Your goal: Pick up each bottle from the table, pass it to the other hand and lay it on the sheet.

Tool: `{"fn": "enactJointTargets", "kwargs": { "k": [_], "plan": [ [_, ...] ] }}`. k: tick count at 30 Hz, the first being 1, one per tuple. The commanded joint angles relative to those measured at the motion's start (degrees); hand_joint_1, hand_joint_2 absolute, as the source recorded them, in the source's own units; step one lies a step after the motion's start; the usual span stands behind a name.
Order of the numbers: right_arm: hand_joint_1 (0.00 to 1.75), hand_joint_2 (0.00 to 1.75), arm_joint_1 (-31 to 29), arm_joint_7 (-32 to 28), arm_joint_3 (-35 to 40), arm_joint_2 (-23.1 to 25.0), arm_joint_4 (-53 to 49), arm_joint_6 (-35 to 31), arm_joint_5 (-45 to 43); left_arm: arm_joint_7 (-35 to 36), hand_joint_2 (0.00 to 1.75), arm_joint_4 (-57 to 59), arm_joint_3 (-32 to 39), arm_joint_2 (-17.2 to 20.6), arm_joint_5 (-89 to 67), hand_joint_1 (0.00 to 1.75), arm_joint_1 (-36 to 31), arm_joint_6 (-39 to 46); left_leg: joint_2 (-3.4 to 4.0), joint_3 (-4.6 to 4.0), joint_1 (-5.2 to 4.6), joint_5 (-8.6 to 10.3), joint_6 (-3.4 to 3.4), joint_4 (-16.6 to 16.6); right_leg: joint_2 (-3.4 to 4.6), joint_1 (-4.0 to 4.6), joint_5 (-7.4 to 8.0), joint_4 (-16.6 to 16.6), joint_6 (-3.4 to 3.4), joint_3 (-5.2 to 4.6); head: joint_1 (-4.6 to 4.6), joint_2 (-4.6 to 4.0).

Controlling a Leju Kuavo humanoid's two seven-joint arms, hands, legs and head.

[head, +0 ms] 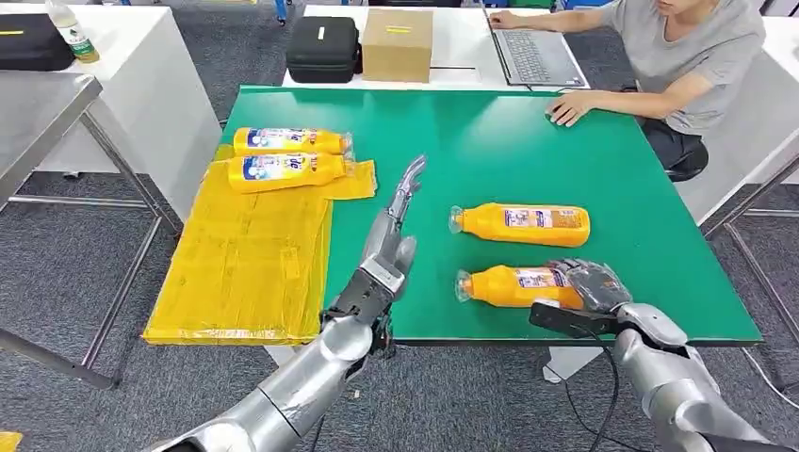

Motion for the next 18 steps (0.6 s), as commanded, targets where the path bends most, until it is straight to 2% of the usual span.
{"fn": "enactJointTargets", "kwargs": {
  "k": [1,2,3,4,6,8,10,11,14,15,16,18],
  "plan": [
    [1.75,1.75,7.4,-2.4,-1.5,5.7,-5.2,-4.2,-25.3,0.2,0.00,2.8,1.4,0.6,0.4,0.00,-1.5,1.9,0.01,-0.05,0.10,0.03,-0.12,-0.1,0.00,0.10,0.03,-0.1,-0.11,0.01,0.00,0.00],
    [1.75,1.75,8.3,-2.4,0.5,6.2,-8.1,-6.2,-34.7,0.2,0.00,2.2,1.9,0.5,0.7,0.00,-1.2,2.6,-0.06,-0.12,0.08,0.05,-0.16,-0.2,-0.05,0.07,0.03,-0.1,-0.15,-0.06,0.00,0.00],
    [1.75,1.75,8.5,-2.4,1.7,6.0,-8.6,-7.3,-37.2,0.2,0.00,1.8,2.0,0.5,0.8,0.00,-1.1,2.6,0.02,-0.14,0.09,0.00,-0.11,-0.1,0.02,0.09,0.04,-0.1,-0.10,-0.07,0.00,0.00],
    [1.75,1.75,9.3,-2.4,3.7,6.3,-11.5,-11.9,-44.1,0.2,0.00,0.6,3.0,0.4,1.6,0.00,-0.5,3.2,-0.04,-0.13,0.04,0.03,-0.18,-0.2,-0.06,0.05,0.00,-0.1,-0.16,-0.12,-0.02,0.00],
    [1.75,1.75,10.9,-2.4,6.4,6.2,-16.3,-17.0,-53.4,0.2,0.00,-2.0,4.9,0.1,1.9,0.00,0.7,6.5,0.00,-0.24,0.06,-0.01,-0.17,-0.1,-0.03,0.06,-0.01,0.0,-0.14,-0.24,-0.02,0.00],
    [1.75,1.75,12.8,-2.4,9.2,6.4,-21.8,-21.4,-60.1,0.2,0.00,-3.9,7.2,-0.4,2.8,0.00,1.9,9.7,0.00,-0.38,0.02,-0.02,-0.14,-0.1,-0.02,0.04,-0.03,0.0,-0.12,-0.40,-0.02,0.00],
    [1.75,1.75,14.3,-2.4,10.7,6.7,-26.1,-23.4,-62.8,0.2,0.00,-4.5,9.1,-0.6,2.6,0.00,2.4,10.7,0.01,-0.61,0.03,-0.01,-0.14,0.0,0.02,0.03,-0.02,0.1,-0.08,-0.59,-0.04,0.00],
    [1.75,1.75,14.9,-2.4,11.6,6.8,-27.9,-24.5,-62.9,0.2,1.75,-4.7,10.2,-0.6,1.1,0.00,2.7,10.7,-0.01,-0.61,0.01,-0.06,-0.19,0.0,0.00,0.02,-0.09,0.1,-0.11,-0.62,-0.02,0.00],
    [1.75,1.75,15.8,-2.4,14.8,7.7,-30.4,-26.9,-62.4,0.2,1.75,-4.4,11.6,-0.6,-0.9,0.00,3.0,10.7,-0.08,-0.92,0.01,0.05,-0.12,0.0,-0.16,0.01,-0.01,0.1,-0.05,-0.84,-0.02,0.00],
    [1.75,1.75,15.9,-2.4,16.1,7.6,-30.5,-28.1,-62.2,0.2,1.75,-4.1,11.7,-0.6,-0.3,0.00,3.0,10.7,0.04,-0.67,0.02,-0.11,-0.23,-0.1,-0.04,0.02,-0.17,0.1,-0.16,-0.69,-0.02,0.00],
    [1.75,1.75,15.9,-2.4,16.9,7.5,-30.8,-29.3,-62.0,0.2,1.75,-4.0,12.1,-0.6,-0.9,0.00,3.0,10.7,-0.01,-1.05,0.05,0.04,-0.12,0.0,-0.10,0.04,-0.02,0.1,-0.07,-0.99,-0.02,0.00],
    [1.75,1.75,15.8,-2.4,17.5,8.1,-31.2,-29.1,-62.9,0.2,1.75,-4.6,14.4,-0.6,-2.9,0.00,3.8,10.7,-0.04,-0.92,0.03,-0.04,-0.18,-0.1,-0.14,0.02,-0.12,0.1,-0.12,-0.85,0.00,0.00]
  ]
}}
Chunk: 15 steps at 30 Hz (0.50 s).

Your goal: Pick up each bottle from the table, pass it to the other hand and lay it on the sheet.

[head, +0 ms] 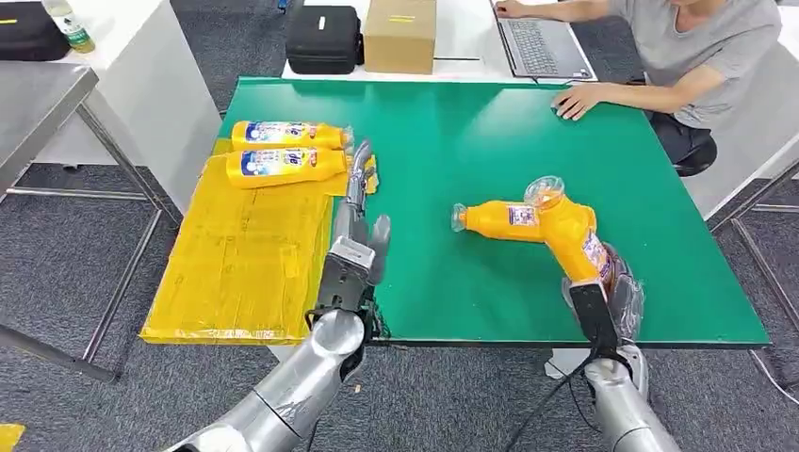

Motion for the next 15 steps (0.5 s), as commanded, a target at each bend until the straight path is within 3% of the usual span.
{"fn": "enactJointTargets", "kwargs": {
  "k": [1,3,6,9,12,15],
  "plan": [
    [1.75,1.75,2.4,0.2,11.2,2.7,-11.0,-5.7,-0.9,0.2,1.75,-0.4,8.5,0.3,-3.8,0.00,1.4,0.1,0.21,0.33,0.02,-0.21,-0.17,0.0,0.21,0.02,-0.16,0.0,-0.14,0.23,-0.02,0.00],
    [1.75,1.75,2.8,0.2,5.7,4.6,-10.6,-5.9,11.2,0.2,1.75,1.8,7.8,0.3,-2.8,0.00,1.0,0.1,0.22,0.26,0.00,-0.18,-0.16,0.0,0.22,0.00,-0.14,0.0,-0.13,0.12,-0.02,0.00],
    [1.75,1.75,2.9,0.2,12.2,3.8,-11.4,-5.9,5.2,0.2,1.75,9.1,2.9,0.3,3.5,0.00,-0.9,-1.0,0.08,0.26,0.00,-0.15,-0.16,-0.1,0.04,0.01,-0.16,0.0,-0.14,0.15,0.00,0.00],
    [1.75,1.75,1.6,0.2,16.2,3.6,-10.2,-5.9,2.5,0.2,1.75,13.3,-1.9,0.3,8.0,0.00,-1.6,-8.5,0.01,0.28,0.00,-0.12,-0.14,-0.1,-0.03,0.00,-0.15,-0.1,-0.11,0.18,-0.02,0.00],
    [1.75,1.75,2.3,0.2,11.8,4.7,-10.1,-5.9,10.6,0.2,1.75,14.4,-7.4,0.3,12.8,0.00,-2.2,-10.7,-0.16,-0.05,-0.01,-0.02,-0.07,-0.1,-0.26,-0.01,-0.09,0.0,-0.05,-0.07,0.02,0.00],
    [1.75,1.75,2.2,0.2,14.1,4.9,-12.0,-5.9,4.6,0.2,1.75,13.9,-11.2,0.3,15.4,0.00,-2.3,-10.9,-0.09,0.05,-0.02,-0.11,-0.09,0.0,-0.18,-0.02,-0.16,0.0,-0.08,0.02,0.02,0.00]
  ]
}}
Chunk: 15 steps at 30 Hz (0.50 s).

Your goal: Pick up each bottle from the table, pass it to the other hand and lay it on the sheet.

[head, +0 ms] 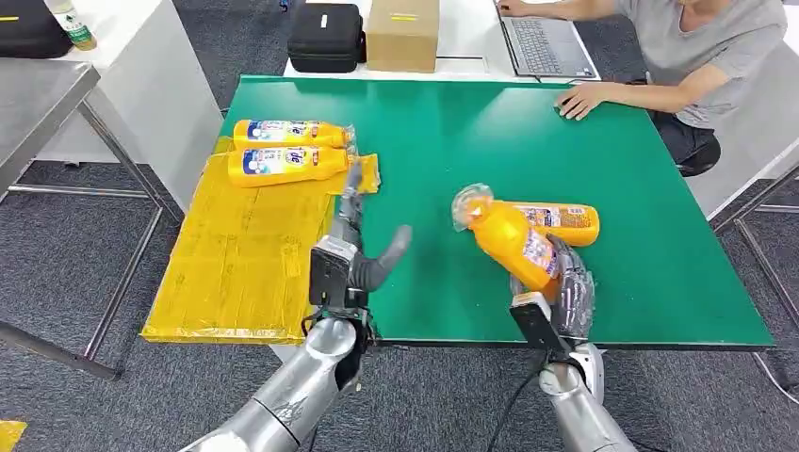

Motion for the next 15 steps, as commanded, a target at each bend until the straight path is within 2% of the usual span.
{"fn": "enactJointTargets", "kwargs": {
  "k": [1,3,4,6,7,11,15],
  "plan": [
    [1.75,1.75,-1.5,0.2,3.0,1.7,-2.6,-0.3,-2.9,0.2,1.75,7.5,-13.6,0.9,6.4,0.00,-3.4,-0.8,0.03,0.21,-0.01,-0.10,-0.09,0.0,0.03,-0.01,-0.10,0.0,-0.07,0.17,-0.02,0.00],
    [1.75,1.75,-1.9,0.2,2.7,2.2,-2.5,-0.3,-3.0,0.2,1.75,7.2,-13.8,0.9,6.1,0.00,-3.3,-0.4,-0.04,0.14,-0.04,-0.07,-0.09,0.0,-0.02,-0.03,-0.10,0.0,-0.07,0.12,0.00,0.00],
    [1.75,1.75,-2.1,0.2,2.2,2.8,-4.0,-0.3,-4.4,0.2,1.75,6.1,-13.4,0.9,3.1,0.00,-3.1,2.6,-0.07,0.21,-0.01,-0.12,-0.12,0.0,-0.04,-0.01,-0.14,0.0,-0.11,0.20,0.00,0.00],
    [1.75,1.75,-2.3,0.2,-1.2,4.6,-4.2,-0.3,-0.7,0.2,1.75,4.9,-11.6,1.0,-2.0,0.00,-2.6,6.0,-0.09,0.00,-0.02,-0.05,-0.07,0.0,-0.02,-0.02,-0.04,0.0,-0.05,0.00,0.00,0.00],
    [1.75,1.75,-2.6,0.2,-1.8,5.0,-3.9,-0.3,1.5,0.2,1.75,4.9,-10.6,0.9,-3.1,0.00,-2.3,7.0,-0.03,0.16,-0.03,-0.14,-0.12,0.0,0.04,-0.02,-0.12,0.1,-0.10,0.13,0.00,0.00],
    [1.75,1.75,-2.5,0.2,-1.5,5.2,-4.0,-0.3,1.3,0.2,1.75,5.2,-10.1,0.9,-2.9,0.00,-2.4,6.4,-0.06,0.08,0.00,-0.08,-0.10,0.0,0.03,0.01,-0.05,0.0,-0.07,0.05,0.00,0.00],
    [1.75,1.75,-2.8,0.2,2.0,5.7,-5.3,-0.3,-2.3,0.2,1.75,6.3,-9.7,0.9,-0.8,0.00,-2.5,4.9,-0.11,0.06,0.00,-0.04,-0.07,0.0,-0.07,0.00,-0.05,0.0,-0.05,0.05,0.00,0.00]
  ]
}}
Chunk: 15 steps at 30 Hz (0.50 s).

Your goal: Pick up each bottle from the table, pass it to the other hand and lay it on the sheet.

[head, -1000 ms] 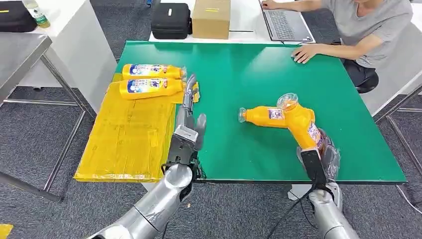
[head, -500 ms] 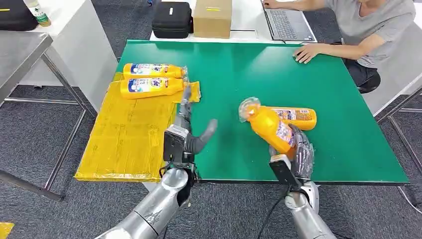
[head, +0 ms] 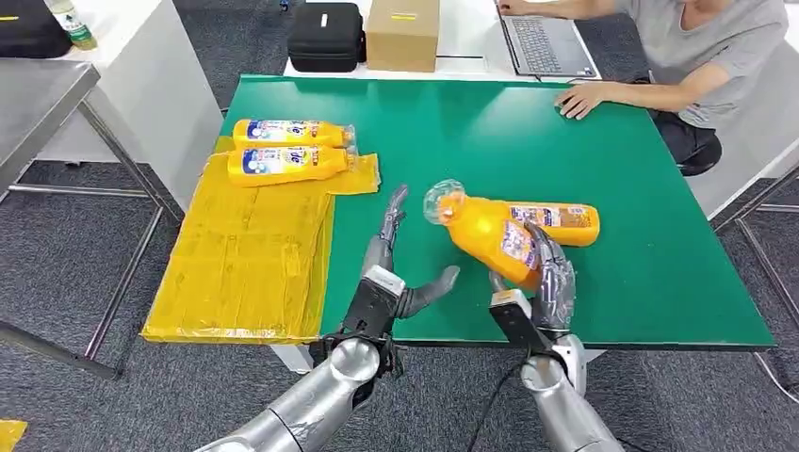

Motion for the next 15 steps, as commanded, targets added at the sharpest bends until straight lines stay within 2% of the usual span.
{"fn": "enactJointTargets", "kwargs": {
  "k": [1,2,5,7,10,14,15],
  "plan": [
    [1.75,1.75,-2.8,0.2,1.8,2.5,-0.8,-0.2,-2.8,0.2,1.75,3.6,-0.5,0.9,2.5,0.00,-2.2,-1.8,0.14,0.26,-0.02,-0.12,-0.09,0.0,0.14,-0.02,-0.09,0.0,-0.08,0.20,0.00,0.00],
    [1.75,1.75,-2.9,0.2,1.1,3.2,-0.4,-0.2,0.2,0.2,1.75,4.2,-1.0,0.9,3.0,0.00,-2.4,-2.4,0.16,0.17,-0.01,-0.07,-0.06,0.0,0.16,-0.01,-0.03,0.0,-0.06,0.12,0.00,0.00],
    [1.75,1.75,-3.5,0.2,1.3,4.3,0.7,-0.2,1.7,0.2,1.75,5.9,-3.4,0.9,8.0,0.00,-3.4,-3.7,0.18,0.27,-0.01,-0.12,-0.09,0.0,0.19,-0.01,-0.09,0.0,-0.09,0.23,0.00,0.00],
    [1.75,1.75,-3.7,0.2,1.5,4.6,0.9,-0.2,1.3,0.2,1.75,6.4,-3.9,0.9,9.8,0.00,-3.7,-4.5,0.12,0.31,-0.01,-0.12,-0.12,0.0,0.14,-0.01,-0.12,0.0,-0.11,0.28,0.00,0.00],
    [1.75,1.75,-3.7,0.2,1.9,5.4,1.5,-0.2,0.7,0.2,1.75,9.1,-8.1,0.9,21.1,0.00,-5.6,-8.2,0.02,0.19,0.01,-0.05,-0.08,0.0,0.02,0.01,-0.08,0.0,-0.08,0.17,0.00,0.00],
    [1.75,1.75,-3.7,0.2,1.9,5.4,1.5,-0.2,0.7,0.2,1.75,9.1,-8.1,0.9,21.1,0.00,-5.6,-8.2,0.07,0.35,-0.01,-0.10,-0.10,-0.1,0.07,-0.01,-0.12,0.0,-0.10,0.31,0.00,0.00],
    [1.75,1.75,-3.6,0.2,1.7,5.6,1.6,-0.2,1.4,0.2,1.75,9.2,-10.9,0.9,25.0,0.00,-6.3,-8.3,0.05,0.20,0.00,-0.06,-0.07,0.0,0.05,0.00,-0.07,0.0,-0.07,0.18,0.00,0.00]
  ]
}}
